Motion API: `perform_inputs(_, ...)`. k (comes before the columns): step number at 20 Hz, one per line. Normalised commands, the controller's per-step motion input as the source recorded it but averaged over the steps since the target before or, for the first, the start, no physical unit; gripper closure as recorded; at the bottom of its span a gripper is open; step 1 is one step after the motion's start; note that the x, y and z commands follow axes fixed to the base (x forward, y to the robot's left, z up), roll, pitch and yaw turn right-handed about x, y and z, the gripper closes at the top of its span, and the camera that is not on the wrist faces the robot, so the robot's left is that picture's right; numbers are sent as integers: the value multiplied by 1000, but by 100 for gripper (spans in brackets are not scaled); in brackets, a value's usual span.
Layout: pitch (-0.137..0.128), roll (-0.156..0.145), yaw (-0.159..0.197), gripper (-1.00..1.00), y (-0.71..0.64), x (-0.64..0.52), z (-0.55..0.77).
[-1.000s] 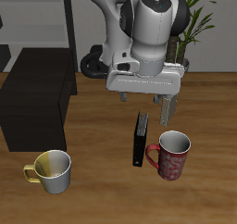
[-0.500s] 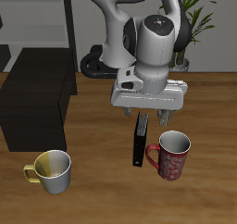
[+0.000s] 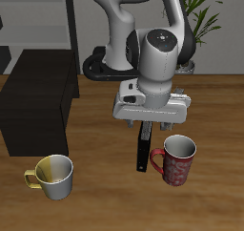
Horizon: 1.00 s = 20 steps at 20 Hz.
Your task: Place the black book flat on top of the shelf
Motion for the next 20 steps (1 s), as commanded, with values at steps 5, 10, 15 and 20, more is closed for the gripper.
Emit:
perform_inputs(5, 35, -18, -27, -100, -138, 49, -271)
perform_inputs(10, 19, -11, -2, 100, -46, 12, -154)
perform_inputs(15, 2, 4, -18, 100, -6, 8, 6)
perform_inputs(20, -23, 6, -16, 100, -18, -80, 189)
